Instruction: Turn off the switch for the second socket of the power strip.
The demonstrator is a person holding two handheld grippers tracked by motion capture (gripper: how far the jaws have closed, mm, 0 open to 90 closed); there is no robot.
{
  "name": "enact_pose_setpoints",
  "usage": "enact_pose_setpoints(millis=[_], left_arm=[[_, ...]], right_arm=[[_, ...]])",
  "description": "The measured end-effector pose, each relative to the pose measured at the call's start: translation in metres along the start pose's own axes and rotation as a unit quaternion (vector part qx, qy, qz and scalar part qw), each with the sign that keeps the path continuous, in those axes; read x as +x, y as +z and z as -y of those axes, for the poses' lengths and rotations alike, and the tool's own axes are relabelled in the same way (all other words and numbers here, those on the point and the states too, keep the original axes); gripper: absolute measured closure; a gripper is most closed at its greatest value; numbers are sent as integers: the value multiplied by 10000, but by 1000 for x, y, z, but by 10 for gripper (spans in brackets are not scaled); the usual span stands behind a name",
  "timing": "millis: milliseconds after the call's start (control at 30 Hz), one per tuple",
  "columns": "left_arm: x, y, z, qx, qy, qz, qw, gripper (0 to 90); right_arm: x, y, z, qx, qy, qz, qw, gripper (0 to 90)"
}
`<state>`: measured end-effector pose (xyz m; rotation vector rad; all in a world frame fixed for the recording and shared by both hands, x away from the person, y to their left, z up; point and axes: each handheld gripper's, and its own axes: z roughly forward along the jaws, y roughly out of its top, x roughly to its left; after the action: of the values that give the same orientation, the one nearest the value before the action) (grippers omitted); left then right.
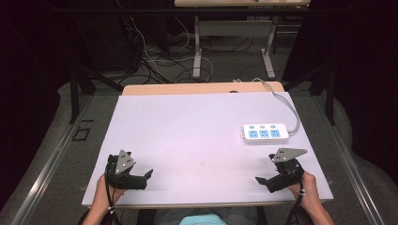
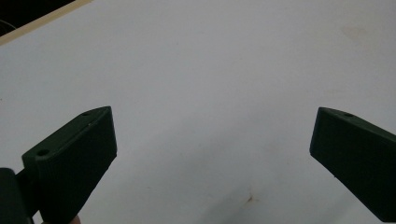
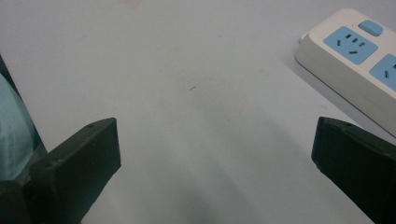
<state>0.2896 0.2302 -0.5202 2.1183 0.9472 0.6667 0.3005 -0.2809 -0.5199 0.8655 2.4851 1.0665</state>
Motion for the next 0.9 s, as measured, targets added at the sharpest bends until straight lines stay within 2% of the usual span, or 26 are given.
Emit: enact_pose_setpoints(millis=[100,200,267,333,467,600,800,833,900], left_arm=[[0,0,0,6,51,21,10000,5],[-1,0,0,-7,27,56,10000,5],[0,0,-1,28,119,-12,9999,5],[-1,1,-1,51,51,58,10000,5],[-1,2,-2,75,116,23,9999,5],[-2,2,-1,80,142,23,9999,6],[-2,2,-2,59,171,21,9998,7],[-2,2,-2,45,171,11,9998,8],[-2,3,-2,42,164,22,9999,8]], right_arm=[[0,1,0,24,71,-20,10000,6],[-1,2,0,46,-3,-41,10000,6],[-1,2,0,68,75,-27,9999,6],[-2,3,0,61,49,-22,10000,6],[-2,2,-2,47,77,-59,9999,6],[-3,4,-4,-12,79,35,10000,4],[-6,4,-6,84,116,-19,9999,3],[-6,5,-6,-15,141,21,9999,3],[-6,4,-7,14,109,3,9999,2]])
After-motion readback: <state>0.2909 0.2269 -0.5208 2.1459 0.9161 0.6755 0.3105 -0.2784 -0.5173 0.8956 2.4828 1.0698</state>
